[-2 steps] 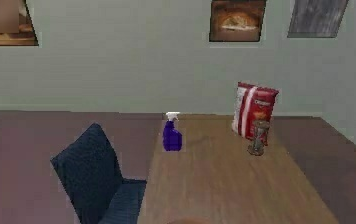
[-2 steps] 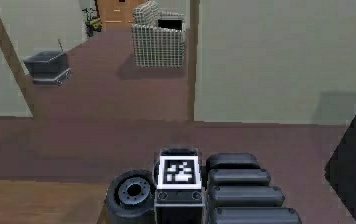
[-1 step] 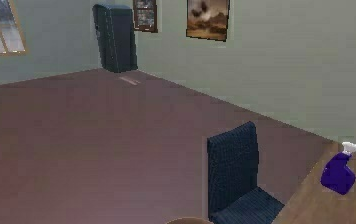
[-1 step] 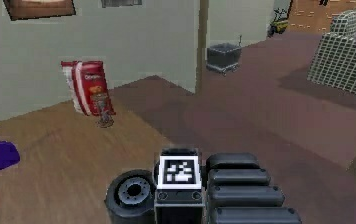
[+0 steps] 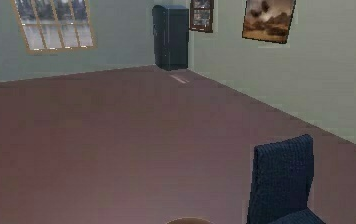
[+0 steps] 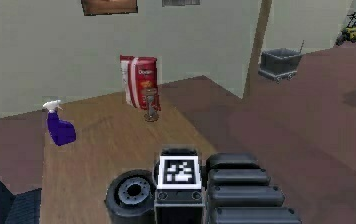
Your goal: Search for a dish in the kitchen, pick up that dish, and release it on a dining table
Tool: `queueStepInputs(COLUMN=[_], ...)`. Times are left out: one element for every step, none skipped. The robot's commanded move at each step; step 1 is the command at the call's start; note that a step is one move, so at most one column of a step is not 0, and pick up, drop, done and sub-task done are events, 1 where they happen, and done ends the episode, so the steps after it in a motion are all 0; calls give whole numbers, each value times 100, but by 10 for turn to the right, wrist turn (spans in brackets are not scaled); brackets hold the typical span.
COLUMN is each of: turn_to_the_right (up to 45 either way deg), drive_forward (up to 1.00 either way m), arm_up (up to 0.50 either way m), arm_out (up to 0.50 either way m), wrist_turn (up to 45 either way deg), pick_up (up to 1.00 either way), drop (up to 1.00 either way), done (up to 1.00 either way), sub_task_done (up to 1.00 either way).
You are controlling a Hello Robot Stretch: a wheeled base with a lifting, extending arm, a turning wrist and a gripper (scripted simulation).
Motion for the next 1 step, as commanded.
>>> queueStepInputs(turn_to_the_right=[0], drive_forward=[0], arm_up=[0], arm_out=[48], wrist_turn=[0], pick_up=[0], drop=[0], done=[0], sub_task_done=[0])
